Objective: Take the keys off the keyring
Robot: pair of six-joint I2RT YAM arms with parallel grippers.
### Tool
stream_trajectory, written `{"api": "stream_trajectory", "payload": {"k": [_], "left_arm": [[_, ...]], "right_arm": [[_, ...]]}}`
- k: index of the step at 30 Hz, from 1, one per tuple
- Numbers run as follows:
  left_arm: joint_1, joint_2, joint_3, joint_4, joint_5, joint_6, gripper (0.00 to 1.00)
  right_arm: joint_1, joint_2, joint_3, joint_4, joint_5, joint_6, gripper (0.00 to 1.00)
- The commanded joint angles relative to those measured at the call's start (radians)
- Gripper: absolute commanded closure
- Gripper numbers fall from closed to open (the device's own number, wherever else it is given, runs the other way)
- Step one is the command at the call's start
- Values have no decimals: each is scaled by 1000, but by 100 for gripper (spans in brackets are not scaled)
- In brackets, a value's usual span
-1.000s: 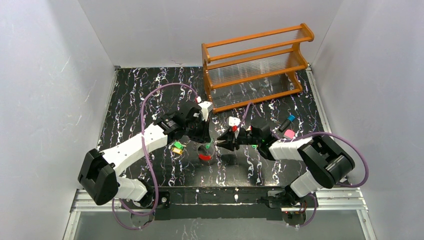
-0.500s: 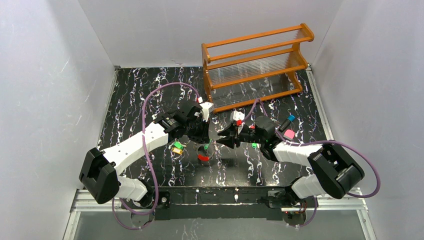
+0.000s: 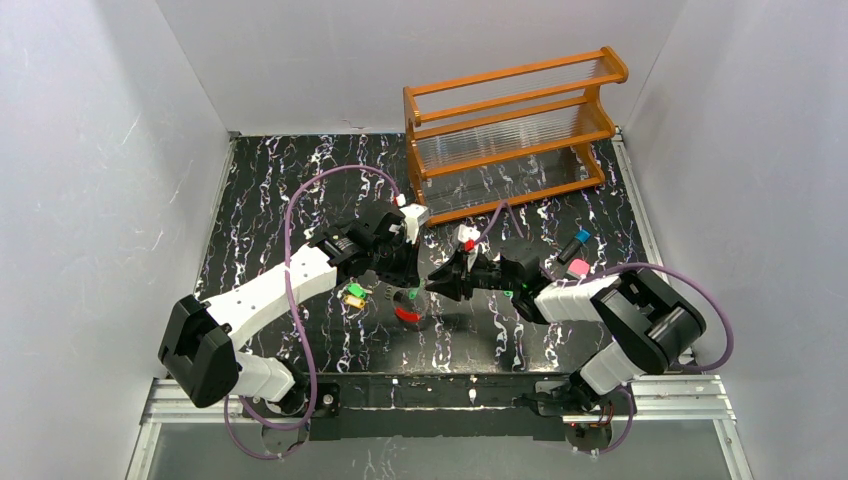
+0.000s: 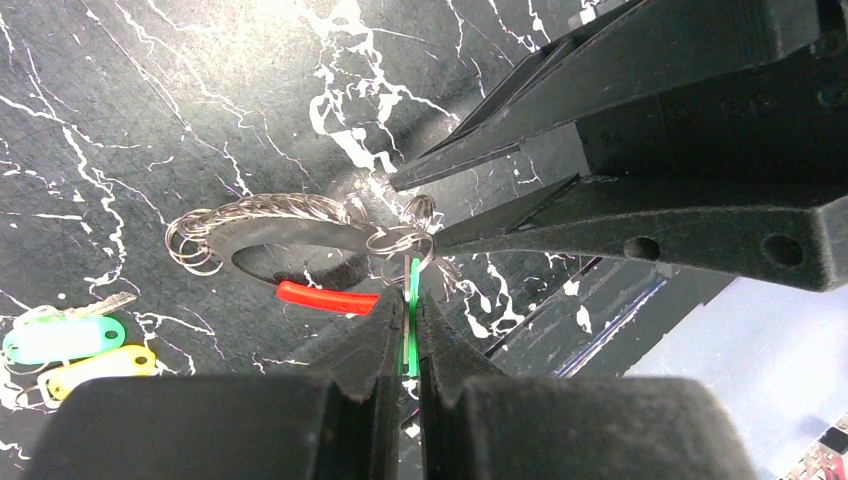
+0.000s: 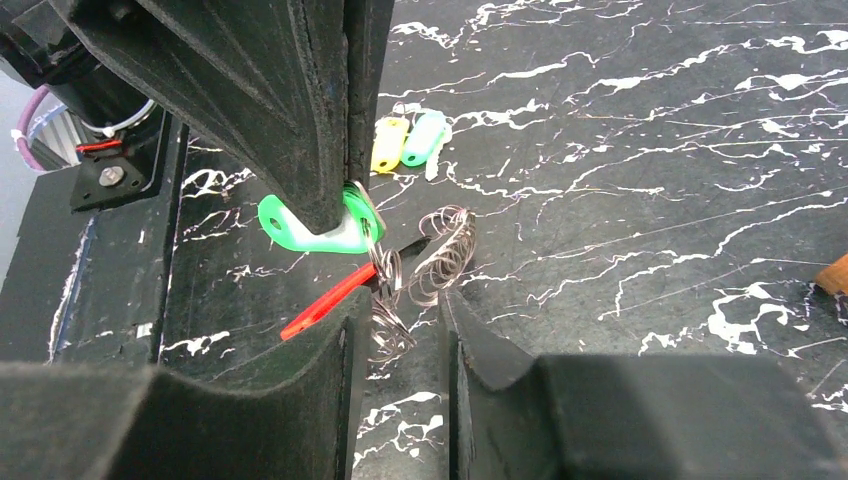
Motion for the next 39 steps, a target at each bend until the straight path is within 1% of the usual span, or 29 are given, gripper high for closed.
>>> {"api": "stream_trajectory", "payload": {"k": [1, 15, 18, 20, 21, 29, 34, 36, 39], "left_arm": [[6, -6, 29, 16, 25, -4, 100], [6, -9, 13, 24, 5, -15, 100], [6, -10, 15, 28, 0, -21, 100], [6, -10, 15, 28, -4, -24, 100], [5, -10, 17, 28, -3, -25, 100], [5, -34, 18, 16, -18, -27, 100], [10, -65, 11, -10, -81, -45, 100], [24, -75, 5, -22, -115, -60, 100], [54, -92, -17, -30, -129, -85, 100]], "right_arm": [[11, 21, 22, 78, -8, 12, 62], [17, 27, 28, 120, -36, 49, 61], [17, 33, 26, 127, -34, 53, 62], [17, 37, 25, 130, -37, 54, 65], [17, 40, 23, 131, -32, 54, 68], [18, 60, 12, 143, -3, 31, 99], [12, 50, -4, 143, 2, 18, 99], [7, 42, -12, 142, 1, 15, 99], [-1, 25, -24, 144, -1, 14, 99]]}}
